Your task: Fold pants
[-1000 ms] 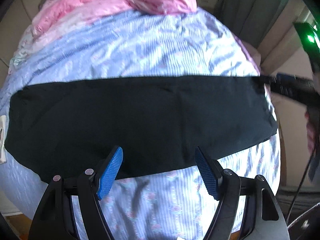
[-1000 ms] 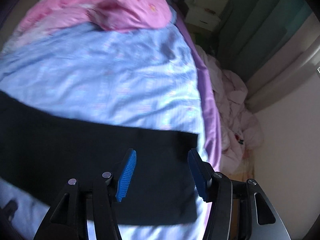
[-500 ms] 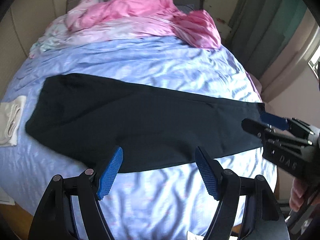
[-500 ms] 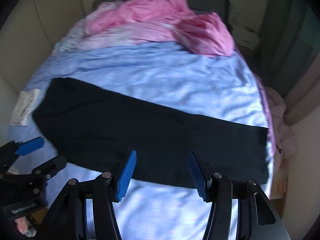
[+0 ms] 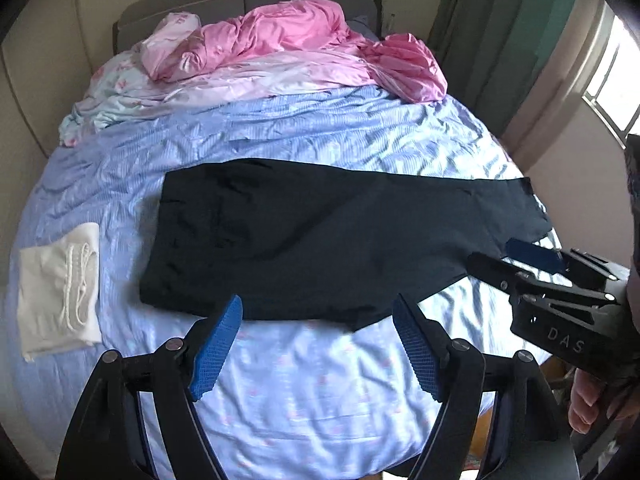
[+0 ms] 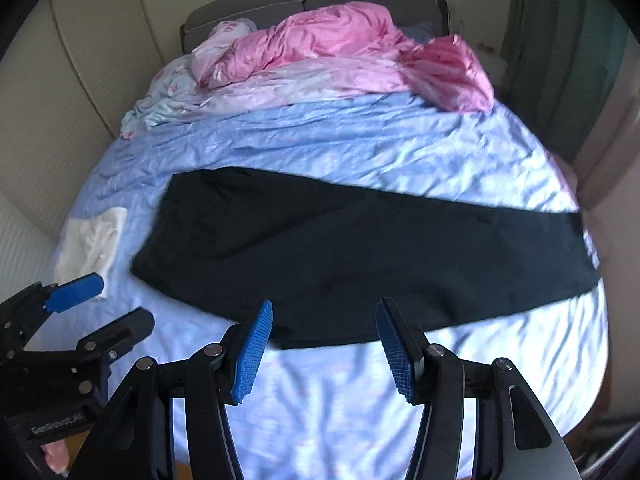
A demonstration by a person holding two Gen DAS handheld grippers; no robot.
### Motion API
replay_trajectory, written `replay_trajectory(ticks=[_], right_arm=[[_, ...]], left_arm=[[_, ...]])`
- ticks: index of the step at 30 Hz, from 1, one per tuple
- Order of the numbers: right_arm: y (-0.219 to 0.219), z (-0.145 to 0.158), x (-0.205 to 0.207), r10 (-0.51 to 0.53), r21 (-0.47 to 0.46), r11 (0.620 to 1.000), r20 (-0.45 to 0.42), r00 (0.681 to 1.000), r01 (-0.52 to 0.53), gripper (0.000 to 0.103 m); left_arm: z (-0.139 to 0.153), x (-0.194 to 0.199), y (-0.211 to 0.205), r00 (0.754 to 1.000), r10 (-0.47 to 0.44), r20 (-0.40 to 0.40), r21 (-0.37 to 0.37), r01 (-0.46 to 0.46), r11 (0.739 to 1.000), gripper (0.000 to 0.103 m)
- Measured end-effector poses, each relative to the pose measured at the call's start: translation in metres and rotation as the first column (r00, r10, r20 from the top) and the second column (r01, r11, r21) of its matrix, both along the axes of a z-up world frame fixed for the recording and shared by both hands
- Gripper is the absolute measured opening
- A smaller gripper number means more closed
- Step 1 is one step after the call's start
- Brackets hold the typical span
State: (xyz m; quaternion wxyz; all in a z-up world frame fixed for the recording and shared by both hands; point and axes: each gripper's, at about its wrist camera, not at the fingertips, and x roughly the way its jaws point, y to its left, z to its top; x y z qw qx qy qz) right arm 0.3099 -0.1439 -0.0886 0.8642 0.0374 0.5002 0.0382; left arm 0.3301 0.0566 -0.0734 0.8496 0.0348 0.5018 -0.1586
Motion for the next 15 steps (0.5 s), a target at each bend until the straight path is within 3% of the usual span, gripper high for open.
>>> replay_trajectory(ticks=[8, 15], right_arm=[[0.081, -0.009, 0.033, -0.006, 0.004, 1.0, 0.02, 1.0, 0.006, 0.055], [0.138, -0.039, 0.102, -0.004, 0.065, 0.998, 0.025, 1.0, 0.003, 0.055]], left_arm=[[-0.006, 0.06, 0.09, 0.998, -0.051, 0.037, -0.043, 0.053, 0.998, 0.077], [-0.031, 0.149, 0.146, 0.998, -0.055, -0.017, -0.153, 0.052, 0.987, 0.078]])
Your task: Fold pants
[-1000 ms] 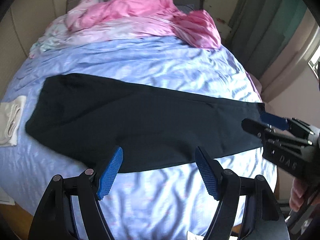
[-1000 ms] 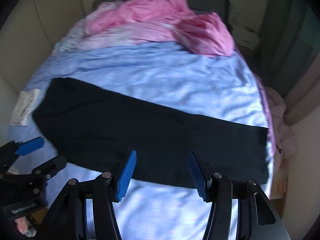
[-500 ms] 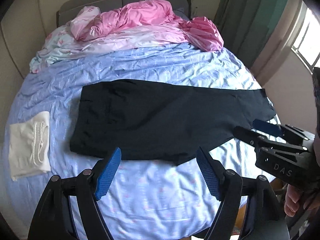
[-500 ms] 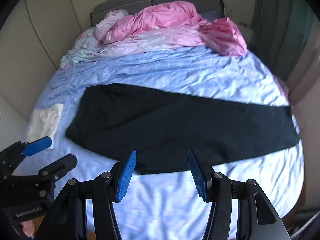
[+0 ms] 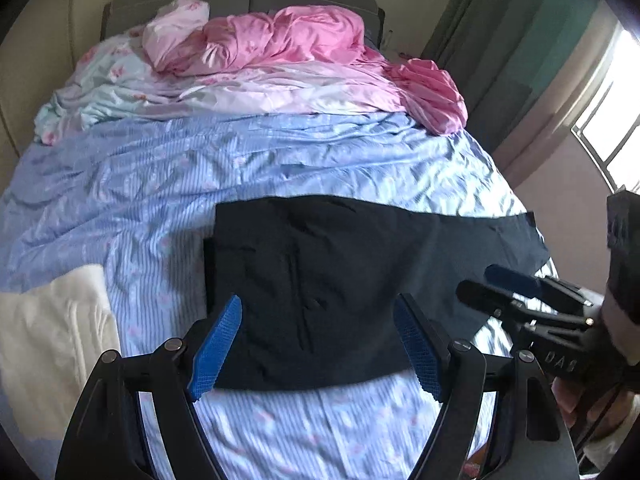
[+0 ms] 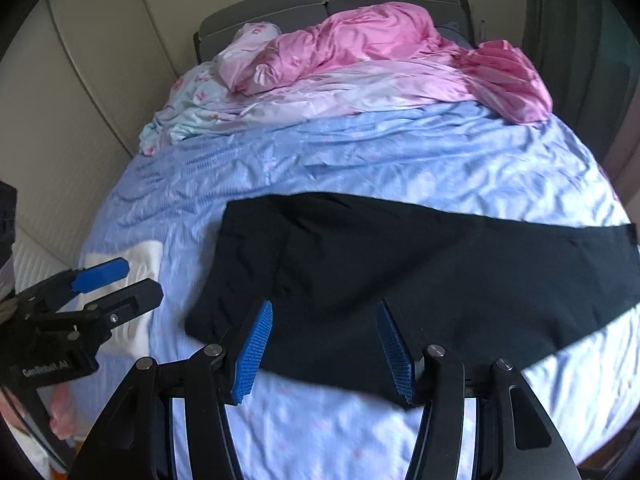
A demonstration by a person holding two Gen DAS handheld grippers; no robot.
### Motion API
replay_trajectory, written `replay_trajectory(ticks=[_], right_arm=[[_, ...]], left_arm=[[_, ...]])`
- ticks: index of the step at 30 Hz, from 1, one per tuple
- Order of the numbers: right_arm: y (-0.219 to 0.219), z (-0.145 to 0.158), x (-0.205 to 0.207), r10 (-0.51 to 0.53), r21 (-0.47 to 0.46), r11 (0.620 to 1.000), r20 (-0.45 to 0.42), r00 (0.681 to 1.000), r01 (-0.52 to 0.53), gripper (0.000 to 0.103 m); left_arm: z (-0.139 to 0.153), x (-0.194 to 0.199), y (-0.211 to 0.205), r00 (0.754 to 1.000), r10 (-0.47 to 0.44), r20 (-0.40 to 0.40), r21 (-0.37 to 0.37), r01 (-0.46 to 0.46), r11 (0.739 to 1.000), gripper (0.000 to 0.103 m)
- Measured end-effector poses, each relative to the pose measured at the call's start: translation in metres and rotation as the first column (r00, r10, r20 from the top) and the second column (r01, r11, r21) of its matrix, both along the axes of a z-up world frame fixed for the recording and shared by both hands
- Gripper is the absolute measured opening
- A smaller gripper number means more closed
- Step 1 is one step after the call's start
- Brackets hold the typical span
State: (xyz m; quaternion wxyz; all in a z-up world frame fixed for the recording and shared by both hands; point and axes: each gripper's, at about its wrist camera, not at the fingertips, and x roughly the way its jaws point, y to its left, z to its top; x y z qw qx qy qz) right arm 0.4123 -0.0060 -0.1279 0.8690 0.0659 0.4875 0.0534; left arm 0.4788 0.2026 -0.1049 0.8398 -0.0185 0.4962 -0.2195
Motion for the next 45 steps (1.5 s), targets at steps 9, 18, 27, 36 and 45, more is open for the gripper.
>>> replay_trajectory(ticks=[9, 18, 27, 36, 45], right_arm=[[0.048, -0.049, 0.09, -0.024, 0.003, 1.0, -0.033, 0.999, 0.024, 0.056], [0.068, -0.097, 0.149, -0.039, 0.006, 0.999, -0.118, 0.992, 0.04, 0.055], [0.062, -0.117, 0.157, -0.078, 0.004, 0.997, -0.157, 0.984, 0.08, 0.056], [0.054, -0.128, 0.158, -0.105, 0.015, 0.994, -0.174, 0.979, 0.109, 0.056], [0.056, -0.136, 0.155, -0.092, 0.001, 0.996, -0.184, 0.979, 0.094, 0.055]], left_arm=[[-0.077, 0.115, 0.025, 0.991, -0.005, -0.134, -0.042, -0.001, 0.999, 0.078], [-0.136, 0.164, 0.032, 0.965, -0.013, -0.262, -0.102, -0.015, 0.995, 0.077], [-0.18, 0.195, 0.024, 0.931, -0.013, -0.365, -0.173, -0.054, 0.983, 0.068], [-0.162, 0.188, 0.015, 0.932, -0.034, -0.361, -0.302, -0.082, 0.95, 0.055], [-0.187, 0.16, 0.024, 0.915, -0.061, -0.399, -0.274, -0.056, 0.96, 0.043]])
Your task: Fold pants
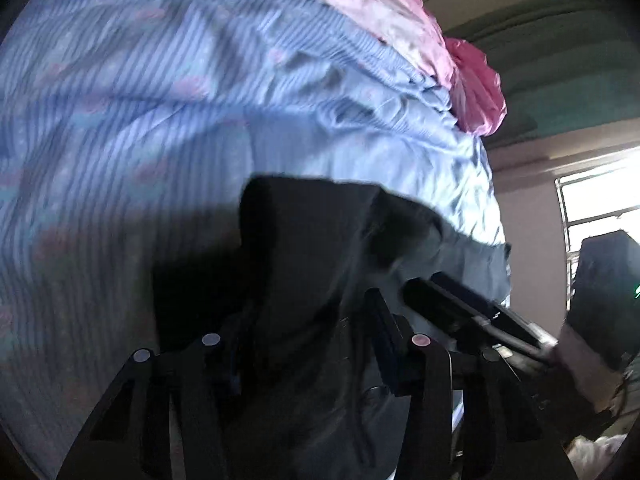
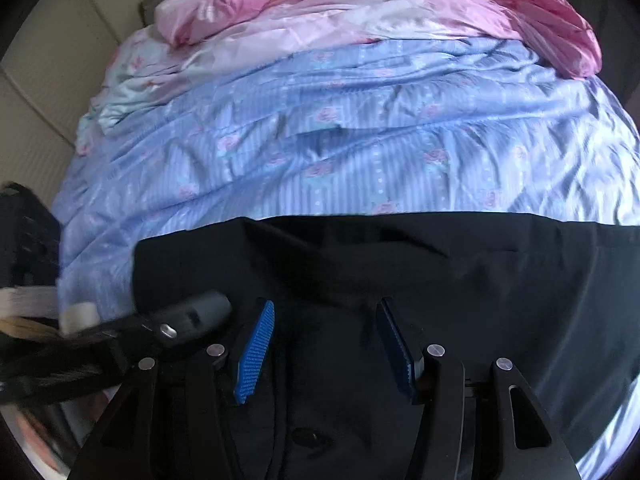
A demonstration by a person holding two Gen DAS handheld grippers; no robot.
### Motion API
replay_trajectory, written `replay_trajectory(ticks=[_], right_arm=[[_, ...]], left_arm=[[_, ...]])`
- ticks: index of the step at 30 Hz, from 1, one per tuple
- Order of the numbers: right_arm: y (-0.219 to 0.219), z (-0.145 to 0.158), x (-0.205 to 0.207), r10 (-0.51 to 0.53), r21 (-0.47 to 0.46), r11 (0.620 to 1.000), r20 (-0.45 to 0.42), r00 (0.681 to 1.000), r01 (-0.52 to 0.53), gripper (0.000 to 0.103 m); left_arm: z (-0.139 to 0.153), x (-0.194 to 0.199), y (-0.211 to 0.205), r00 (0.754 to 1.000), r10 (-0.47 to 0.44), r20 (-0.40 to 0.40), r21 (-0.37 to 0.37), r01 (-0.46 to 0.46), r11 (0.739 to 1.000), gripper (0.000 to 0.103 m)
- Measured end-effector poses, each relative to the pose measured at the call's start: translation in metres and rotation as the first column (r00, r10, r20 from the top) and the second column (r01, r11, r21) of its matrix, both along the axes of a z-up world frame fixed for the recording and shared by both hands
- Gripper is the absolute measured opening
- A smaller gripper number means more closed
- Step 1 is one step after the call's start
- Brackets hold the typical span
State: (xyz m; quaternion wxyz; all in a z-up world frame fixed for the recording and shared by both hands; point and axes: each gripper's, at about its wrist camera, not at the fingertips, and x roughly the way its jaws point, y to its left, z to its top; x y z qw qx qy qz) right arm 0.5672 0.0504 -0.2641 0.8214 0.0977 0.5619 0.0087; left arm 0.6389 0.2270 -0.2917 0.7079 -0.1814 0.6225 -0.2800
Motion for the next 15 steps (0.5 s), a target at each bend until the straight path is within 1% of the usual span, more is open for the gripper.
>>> replay_trajectory(ticks=[1, 2, 3, 4, 8, 11, 13, 15], right_arm=[[0.002, -0.002, -0.001, 0.004, 0.003, 1.0, -0.003, 1.0, -0.004, 0.055], [0.003, -0.003, -0.001, 0.009, 0.002, 1.0, -0.004, 1.0, -0.009, 0.055], [0.007, -0.004, -0.002, 0.017, -0.004, 1.0, -0.006, 1.0, -0.017, 0.055], [0.008, -0.004, -0.004, 0.021, -0.006, 1.0, -0.008, 1.0, -0.021, 0.055], [0.011, 0.002, -0.012, 0.033, 0.009, 0.999, -0.005, 0.999, -0.033, 0.055], [0.015, 0.016, -0.023, 0.053, 0.015, 0.998, 0.031, 0.998, -0.053, 0.055], [0.02, 0.02, -0.025, 0.075, 0.025, 0.997, 0.041, 0.996, -0.076, 0.055], [0.028, 0.017, -0.024, 0.098, 0.018, 0.995, 0.038, 0.994, -0.098, 0.055]], left_arm=[[-0.001, -0.001, 0.001, 1.0, 0.009, 0.004, 0.013, -0.009, 1.0, 0.03], [-0.001, -0.001, 0.002, 1.0, 0.019, 0.005, 0.03, -0.019, 0.999, 0.027], [-0.001, 0.0, 0.003, 1.0, 0.023, 0.003, 0.035, -0.023, 0.999, 0.018], [0.0, -0.001, 0.005, 1.0, 0.03, -0.001, 0.019, -0.03, 0.999, 0.015], [0.015, -0.018, 0.015, 0.995, 0.093, -0.029, -0.007, -0.094, 0.996, 0.012], [0.022, -0.033, 0.027, 0.99, 0.135, -0.049, -0.013, -0.136, 0.991, 0.012], [0.021, -0.039, 0.035, 0.99, 0.133, -0.04, -0.005, -0.134, 0.991, 0.012], [0.011, -0.035, 0.038, 0.992, 0.12, -0.05, 0.016, -0.119, 0.993, 0.012]])
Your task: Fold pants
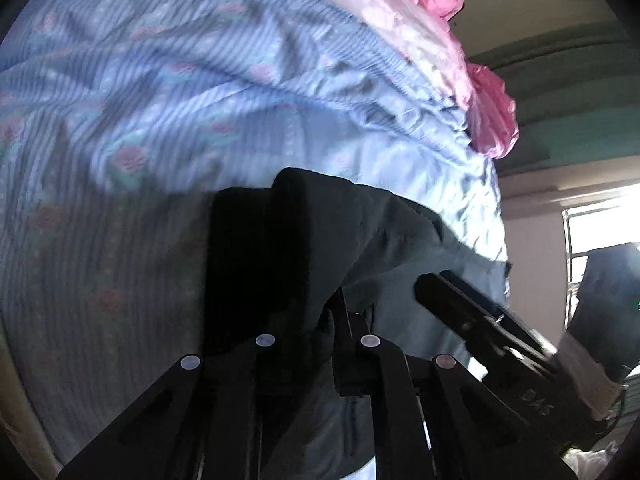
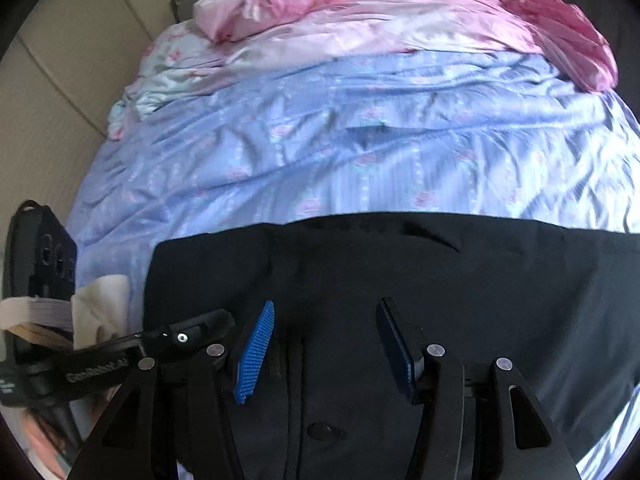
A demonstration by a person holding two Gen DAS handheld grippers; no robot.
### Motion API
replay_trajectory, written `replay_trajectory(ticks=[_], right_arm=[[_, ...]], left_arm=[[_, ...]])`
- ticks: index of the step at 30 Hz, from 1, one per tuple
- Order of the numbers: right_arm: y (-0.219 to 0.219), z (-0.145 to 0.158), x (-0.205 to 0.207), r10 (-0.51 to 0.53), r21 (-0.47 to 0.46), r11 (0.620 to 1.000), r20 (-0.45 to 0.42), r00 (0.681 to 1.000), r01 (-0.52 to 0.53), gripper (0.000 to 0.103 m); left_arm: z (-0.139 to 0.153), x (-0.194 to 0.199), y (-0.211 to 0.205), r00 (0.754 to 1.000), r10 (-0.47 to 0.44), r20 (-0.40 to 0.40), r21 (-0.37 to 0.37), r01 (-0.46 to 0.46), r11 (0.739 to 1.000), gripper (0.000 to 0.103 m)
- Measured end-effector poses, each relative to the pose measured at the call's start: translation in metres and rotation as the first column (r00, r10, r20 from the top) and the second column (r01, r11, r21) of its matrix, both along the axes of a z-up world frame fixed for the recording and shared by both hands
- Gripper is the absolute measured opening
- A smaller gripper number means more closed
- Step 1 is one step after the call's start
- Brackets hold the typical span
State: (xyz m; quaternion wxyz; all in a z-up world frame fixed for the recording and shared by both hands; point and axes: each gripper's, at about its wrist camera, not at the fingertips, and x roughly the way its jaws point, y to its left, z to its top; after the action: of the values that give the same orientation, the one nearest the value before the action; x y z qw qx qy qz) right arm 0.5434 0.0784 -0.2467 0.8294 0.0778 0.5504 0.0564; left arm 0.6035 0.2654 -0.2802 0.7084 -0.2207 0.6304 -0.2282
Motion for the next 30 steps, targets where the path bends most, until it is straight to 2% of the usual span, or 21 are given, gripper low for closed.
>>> replay_trajectory(ticks=[4, 8, 10, 11, 13, 15, 17, 21, 24, 27, 30], right_arm=[[0.013, -0.015, 0.004, 0.031, -0.025, 0.999, -0.019, 0.999, -0.032, 0.055], [0.011, -0.026, 0.005, 0.024, -0.043, 0.999, -0.042, 0.999, -0.025, 0.055], [0.006, -0.027, 0.004, 0.009, -0.044, 0.999, -0.046, 0.999, -0.011, 0.055], [0.004, -0.026, 0.003, 0.004, -0.042, 0.999, -0.047, 0.999, -0.006, 0.055], [-0.002, -0.022, 0.0, -0.009, -0.039, 0.999, -0.045, 0.999, 0.007, 0.055], [-0.008, -0.013, -0.006, -0.01, -0.031, 0.999, -0.026, 1.0, 0.009, 0.055], [-0.014, 0.0, -0.017, 0.013, -0.033, 0.999, 0.004, 1.0, -0.013, 0.055], [-0.032, 0.033, -0.05, 0.07, -0.027, 0.997, 0.077, 0.995, -0.068, 0.055], [-0.052, 0.062, -0.088, 0.119, -0.02, 0.993, 0.144, 0.982, -0.117, 0.055], [-0.076, 0.08, -0.131, 0.161, -0.016, 0.987, 0.184, 0.97, -0.161, 0.055], [-0.101, 0.086, -0.172, 0.186, -0.03, 0.983, 0.186, 0.965, -0.184, 0.055]], left_arm=[[-0.016, 0.01, -0.005, 0.998, -0.063, -0.006, 0.053, 0.063, 0.997, 0.013], [-0.014, 0.013, -0.007, 0.995, -0.102, 0.01, 0.089, 0.101, 0.991, 0.018], [-0.012, 0.013, -0.01, 0.993, -0.113, 0.023, 0.153, 0.108, 0.982, 0.03], [-0.008, 0.013, -0.012, 0.992, -0.122, 0.036, 0.185, 0.113, 0.976, 0.033], [0.009, 0.007, -0.014, 0.987, -0.136, 0.086, 0.26, 0.109, 0.959, 0.049], [0.03, -0.002, -0.01, 0.979, -0.145, 0.146, 0.297, 0.096, 0.95, 0.054], [0.057, -0.016, -0.009, 0.961, -0.168, 0.218, 0.329, 0.09, 0.94, 0.06], [0.11, -0.062, -0.023, 0.906, -0.245, 0.345, 0.399, 0.094, 0.912, 0.061], [0.139, -0.112, -0.038, 0.876, -0.26, 0.407, 0.386, 0.093, 0.918, 0.063], [0.15, -0.154, -0.058, 0.864, -0.262, 0.431, 0.359, 0.102, 0.928, 0.066], [0.149, -0.192, -0.083, 0.858, -0.278, 0.432, 0.37, 0.113, 0.922, 0.066]])
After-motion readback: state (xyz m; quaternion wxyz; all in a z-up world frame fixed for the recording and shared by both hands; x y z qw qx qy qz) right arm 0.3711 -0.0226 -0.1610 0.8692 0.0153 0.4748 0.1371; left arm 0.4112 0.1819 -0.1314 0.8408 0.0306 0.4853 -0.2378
